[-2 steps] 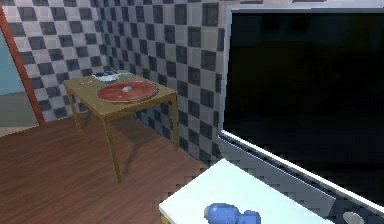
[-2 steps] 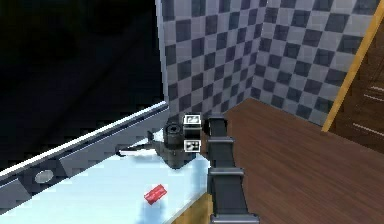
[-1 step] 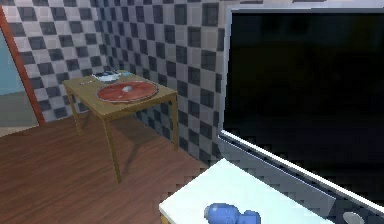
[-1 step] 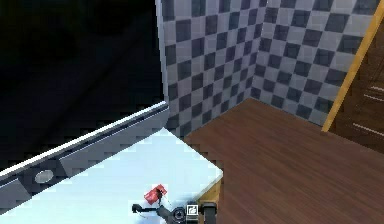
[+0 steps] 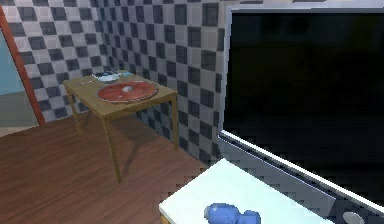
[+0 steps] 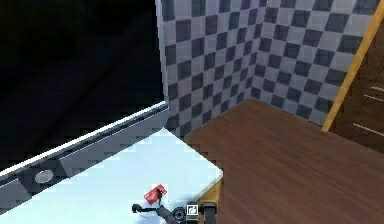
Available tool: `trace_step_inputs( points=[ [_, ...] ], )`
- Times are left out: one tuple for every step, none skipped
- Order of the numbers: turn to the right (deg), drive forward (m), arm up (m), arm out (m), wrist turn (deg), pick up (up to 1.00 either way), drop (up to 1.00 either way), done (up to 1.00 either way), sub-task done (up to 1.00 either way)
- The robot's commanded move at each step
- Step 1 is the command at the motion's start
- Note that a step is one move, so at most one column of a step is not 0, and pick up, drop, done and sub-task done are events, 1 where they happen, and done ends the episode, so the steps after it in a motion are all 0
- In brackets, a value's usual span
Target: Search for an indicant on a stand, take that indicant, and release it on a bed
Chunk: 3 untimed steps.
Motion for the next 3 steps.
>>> trace_step_inputs(
  points=[
    [0.0, 0.0, 0.1, 0.0, 0.0, 0.0, 0.0, 0.0, 0.0],
    [0.0, 0.0, 0.3, 0.0, 0.0, 0.0, 0.0, 0.0, 0.0],
    [0.0, 0.0, 0.0, 0.0, -45.0, 0.0, 0.0, 0.0, 0.0]
  ],
)
